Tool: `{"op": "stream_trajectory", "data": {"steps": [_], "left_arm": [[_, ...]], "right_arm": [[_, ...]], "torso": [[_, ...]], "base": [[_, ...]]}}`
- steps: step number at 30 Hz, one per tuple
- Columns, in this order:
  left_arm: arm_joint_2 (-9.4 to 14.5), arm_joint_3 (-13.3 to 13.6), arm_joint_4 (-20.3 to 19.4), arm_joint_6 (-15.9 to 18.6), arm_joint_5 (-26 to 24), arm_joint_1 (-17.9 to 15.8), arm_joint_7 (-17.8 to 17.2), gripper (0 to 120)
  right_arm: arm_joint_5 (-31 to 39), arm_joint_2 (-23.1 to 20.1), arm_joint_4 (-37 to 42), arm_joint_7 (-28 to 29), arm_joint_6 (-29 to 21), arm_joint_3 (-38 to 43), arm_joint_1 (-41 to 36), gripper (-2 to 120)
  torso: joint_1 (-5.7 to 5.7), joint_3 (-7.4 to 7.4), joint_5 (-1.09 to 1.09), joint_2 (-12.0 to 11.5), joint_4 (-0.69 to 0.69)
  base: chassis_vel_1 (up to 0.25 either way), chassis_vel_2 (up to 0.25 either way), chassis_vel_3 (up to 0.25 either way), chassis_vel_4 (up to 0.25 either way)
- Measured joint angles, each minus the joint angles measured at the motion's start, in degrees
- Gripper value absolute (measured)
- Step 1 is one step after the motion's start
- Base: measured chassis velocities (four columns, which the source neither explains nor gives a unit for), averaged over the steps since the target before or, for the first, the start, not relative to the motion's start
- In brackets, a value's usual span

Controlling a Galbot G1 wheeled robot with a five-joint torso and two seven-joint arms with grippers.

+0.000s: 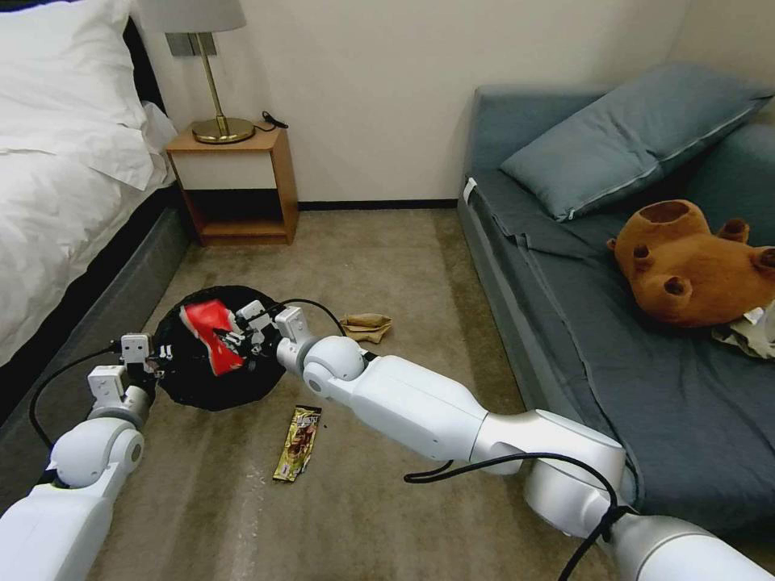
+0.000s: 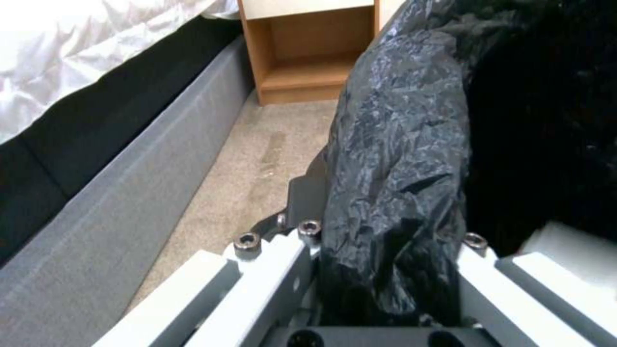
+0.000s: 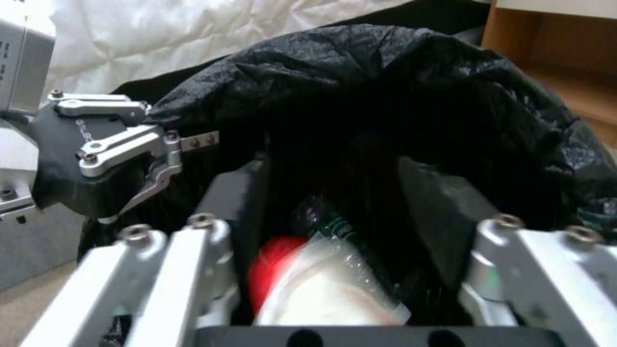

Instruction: Pick up the trash bin, then pick up the garbage on the floor and place it into the trash bin.

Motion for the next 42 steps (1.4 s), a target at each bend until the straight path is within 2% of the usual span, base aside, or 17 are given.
{"op": "stream_trajectory", "data": {"steps": [1,3,4,7,8,10,11,12,14,20,21,23,26,29,35,42], "left_arm": [[0.0,0.0,0.0,0.0,0.0,0.0,0.0,3],[0.0,-0.2,0.0,0.0,0.0,0.0,0.0,3],[0.0,-0.2,0.0,0.0,0.0,0.0,0.0,3],[0.2,-0.8,1.1,-0.4,0.4,-0.3,0.1,3],[0.2,-0.8,1.1,-0.4,0.4,-0.3,0.1,3],[0.4,-1.0,2.3,-0.8,0.5,-0.6,0.2,3],[0.8,-1.4,3.9,-1.4,0.9,-1.0,0.6,3],[0.8,-1.4,3.9,-1.4,0.9,-1.0,0.6,3],[1.9,-2.3,6.5,-2.7,1.0,-1.4,1.3,3],[4.4,-4.0,9.5,-4.5,0.6,-0.9,2.3,3],[5.5,-4.4,9.8,-4.5,-0.2,-0.4,2.5,3],[5.9,-4.5,9.9,-4.5,-0.4,-0.2,2.5,3],[8.0,-5.4,10.3,-4.5,-0.8,-0.2,2.8,3],[8.9,-5.9,10.5,-4.3,-1.0,-0.2,2.8,3],[10.2,-6.7,10.0,-3.8,-1.0,0.5,2.8,3],[10.2,-6.8,9.8,-3.5,-0.9,0.5,2.8,3]], "right_arm": [[0.0,0.0,0.0,0.0,0.0,0.0,0.0,52],[0.0,0.0,0.3,0.0,0.0,0.0,0.0,63],[0.0,0.0,0.3,0.0,0.0,0.0,0.0,63],[0.1,-0.3,1.0,1.1,-0.2,1.2,0.1,79],[0.1,-0.3,1.0,1.1,-0.2,1.2,0.1,79],[0.2,-0.7,1.2,1.9,-1.0,1.6,0.3,84],[0.2,-1.3,1.3,3.3,-2.7,2.1,0.8,90],[0.2,-1.3,1.3,3.3,-2.7,2.1,0.8,90],[-0.2,-2.5,0.4,5.9,-5.6,3.1,1.0,99],[-3.4,-3.8,-2.7,8.1,-6.7,6.0,-1.7,100],[-6.5,-3.6,-4.7,8.1,-6.1,7.2,-3.8,100],[-8.1,-3.3,-5.6,8.1,-5.7,7.7,-4.8,100],[-13.1,-0.4,-8.8,7.9,-4.7,10.5,-9.4,100],[-15.6,1.0,-9.9,7.0,-4.2,11.9,-12.1,100],[-20.8,1.3,-13.1,4.5,-3.4,14.5,-16.4,100],[-22.6,1.3,-15.1,3.7,-3.8,14.3,-17.8,100]], "torso": [[0.00,0.00,0.00,0.0,0.00],[0.00,0.00,0.00,0.0,0.00],[0.00,0.00,0.00,0.0,0.00],[0.00,0.00,0.00,0.0,0.00],[0.00,0.00,0.00,0.0,0.00],[0.00,0.00,0.00,0.0,0.00],[0.00,0.00,-0.01,0.0,0.01],[0.00,0.00,-0.01,0.0,0.01],[0.00,0.00,0.00,0.0,0.00],[0.00,0.00,0.00,0.0,-0.01],[0.00,0.00,0.00,0.0,-0.01],[0.00,0.00,-0.01,0.0,0.00],[0.00,0.00,0.00,0.0,0.00],[0.00,0.00,0.00,0.0,0.02],[0.00,0.00,0.00,0.0,0.00],[0.00,0.00,-0.01,0.0,-0.01]], "base": [[0.000,0.000,0.000,0.000],[0.000,0.000,0.000,0.000],[0.000,0.000,0.000,0.000],[0.000,0.000,0.000,0.000],[0.000,0.000,0.000,0.000],[0.000,0.000,0.000,0.000],[0.000,0.000,0.000,0.000],[0.000,0.000,0.000,0.000],[0.000,0.000,0.000,0.000],[0.000,0.000,0.000,0.000],[0.000,0.000,0.000,0.000],[0.000,0.000,0.000,0.000],[0.000,0.000,0.000,0.000],[0.000,0.000,0.000,0.000],[0.000,0.000,0.000,0.000],[0.000,0.000,0.000,0.000]]}}
